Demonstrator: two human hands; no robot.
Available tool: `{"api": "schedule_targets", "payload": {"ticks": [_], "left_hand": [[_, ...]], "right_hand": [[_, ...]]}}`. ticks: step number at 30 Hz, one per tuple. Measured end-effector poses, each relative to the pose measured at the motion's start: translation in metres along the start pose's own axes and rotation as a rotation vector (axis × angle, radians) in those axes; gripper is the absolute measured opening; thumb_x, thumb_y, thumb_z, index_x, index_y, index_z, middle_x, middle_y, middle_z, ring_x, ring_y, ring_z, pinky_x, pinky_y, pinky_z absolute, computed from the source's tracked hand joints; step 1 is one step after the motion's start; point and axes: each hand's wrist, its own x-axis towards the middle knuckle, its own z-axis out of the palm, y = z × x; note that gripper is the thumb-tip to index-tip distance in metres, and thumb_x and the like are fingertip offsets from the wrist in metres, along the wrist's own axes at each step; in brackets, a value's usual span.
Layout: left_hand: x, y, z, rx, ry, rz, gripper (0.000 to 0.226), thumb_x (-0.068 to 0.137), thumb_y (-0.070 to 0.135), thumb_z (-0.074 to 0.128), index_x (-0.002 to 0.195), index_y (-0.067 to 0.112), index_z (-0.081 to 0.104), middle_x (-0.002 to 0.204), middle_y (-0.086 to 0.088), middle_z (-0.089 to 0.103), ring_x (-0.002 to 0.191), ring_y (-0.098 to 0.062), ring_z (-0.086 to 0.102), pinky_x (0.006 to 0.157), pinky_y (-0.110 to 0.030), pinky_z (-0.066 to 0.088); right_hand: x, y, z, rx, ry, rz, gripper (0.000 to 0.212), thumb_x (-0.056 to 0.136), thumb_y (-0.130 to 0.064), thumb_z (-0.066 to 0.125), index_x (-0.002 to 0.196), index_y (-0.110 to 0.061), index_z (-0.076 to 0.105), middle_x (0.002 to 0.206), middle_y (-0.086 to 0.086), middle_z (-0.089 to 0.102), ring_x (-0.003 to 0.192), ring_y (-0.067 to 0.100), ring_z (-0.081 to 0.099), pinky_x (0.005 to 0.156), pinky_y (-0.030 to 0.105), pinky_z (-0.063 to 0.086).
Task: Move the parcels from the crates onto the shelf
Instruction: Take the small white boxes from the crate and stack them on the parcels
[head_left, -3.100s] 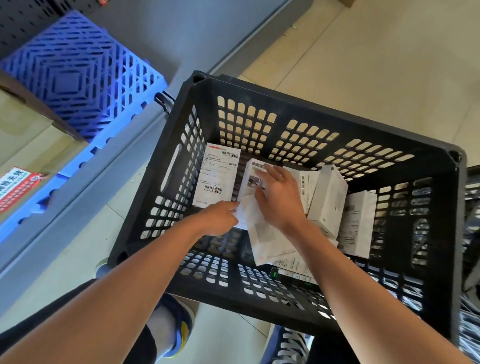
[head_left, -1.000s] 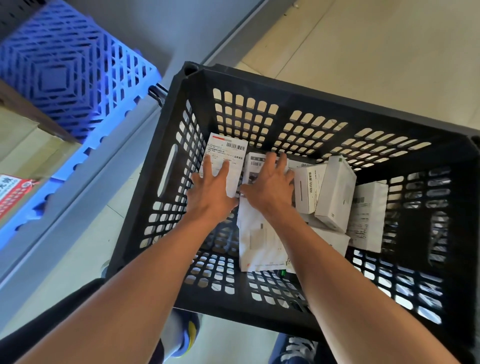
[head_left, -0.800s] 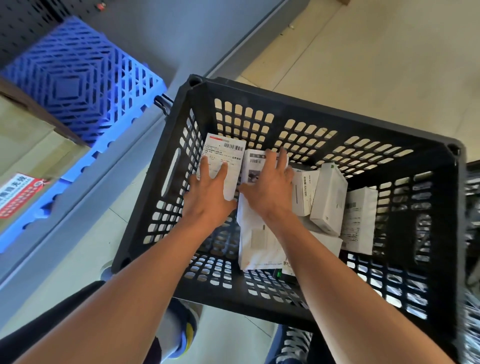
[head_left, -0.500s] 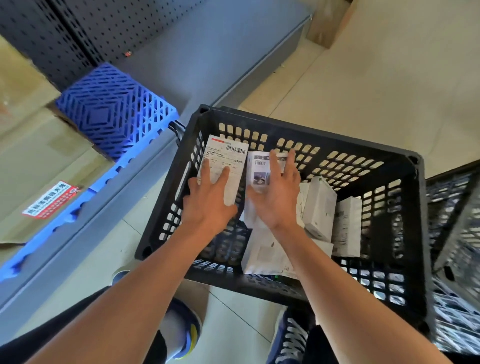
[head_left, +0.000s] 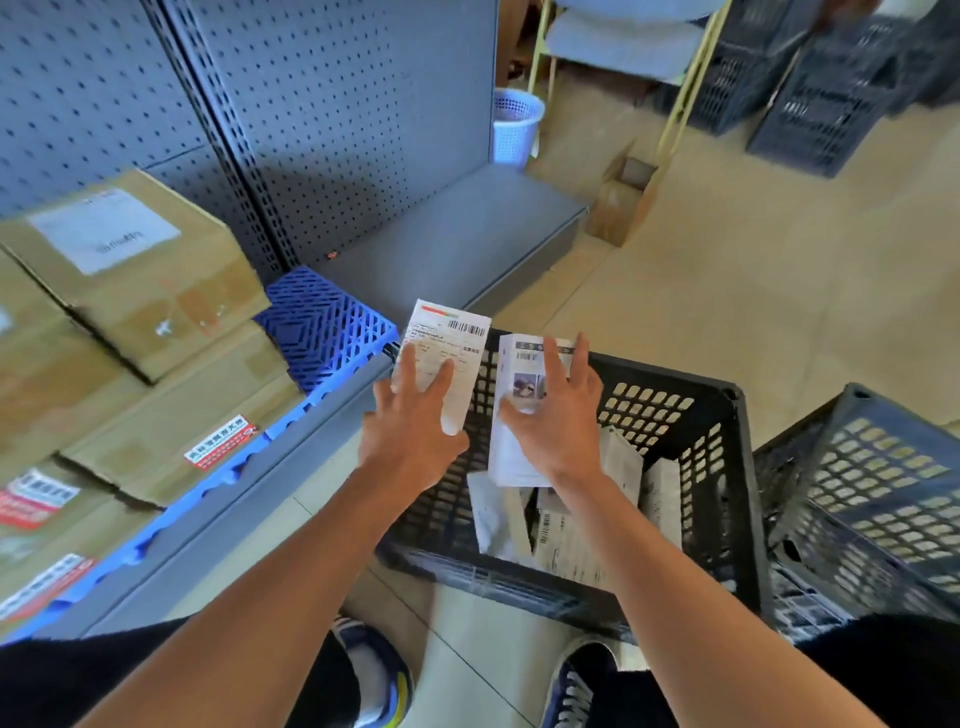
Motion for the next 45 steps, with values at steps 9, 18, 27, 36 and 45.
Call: {"api": "schedule_targets", "payload": {"ticks": [9,18,27,36,45], "left_hand": [[-0.056,-0.001,-0.038,-0.053,0.036,-0.011,0.088,0.086,0.059,0.063,0.157,0.041,0.014,0.166,0.002,-0.012,0.144,-0.038,0.022,0.104,-0.056,0.046],[-0.091,-0.012,-0.076,-0.084,0.091,-0.017,0.085,0.087,0.055,0.062,0.155,0.043,0.013,0.166,0.006,-0.011,0.144,-0.038,0.02,0.103,-0.056,0.046],[-0.109,-0.053,-0.117,-0.181,0.247,-0.13,0.082,0.08,0.055,0.069,0.149,0.047,0.024,0.163,0.01,0.0,0.139,-0.036,0.03,0.093,-0.054,0.052],[-0.134,-0.127,-0.166,-0.151,0.326,-0.333,0.085,0.075,0.057,0.071,0.148,0.049,0.029,0.162,0.009,0.009,0.132,-0.034,0.034,0.088,-0.047,0.052],[-0.159,-0.202,-0.194,-0.139,0.376,-0.502,0.082,0.074,0.054,0.073,0.146,0.047,0.033,0.154,0.006,0.019,0.127,-0.032,0.037,0.079,-0.043,0.052]], "right_hand": [[-0.048,-0.027,-0.04,-0.043,-0.004,-0.047,0.09,0.084,-0.049,0.072,0.158,-0.034,0.022,0.17,-0.004,-0.004,0.152,0.031,0.009,0.114,0.054,0.04],[-0.062,-0.067,-0.071,-0.106,-0.011,-0.115,0.091,0.085,-0.051,0.068,0.158,-0.031,0.019,0.168,-0.006,-0.003,0.151,0.032,0.007,0.112,0.056,0.039],[-0.05,-0.15,-0.079,-0.081,0.002,-0.269,0.091,0.085,-0.048,0.071,0.159,-0.028,0.023,0.169,-0.001,-0.002,0.15,0.033,0.013,0.115,0.051,0.036],[-0.056,-0.237,-0.038,0.028,-0.13,-0.448,0.087,0.082,-0.044,0.07,0.157,-0.027,0.029,0.17,0.003,0.002,0.148,0.035,0.018,0.112,0.051,0.037],[-0.072,-0.302,0.002,0.095,-0.262,-0.52,0.087,0.085,-0.044,0.067,0.159,-0.033,0.024,0.17,-0.004,-0.001,0.152,0.027,0.01,0.109,0.048,0.038]]}}
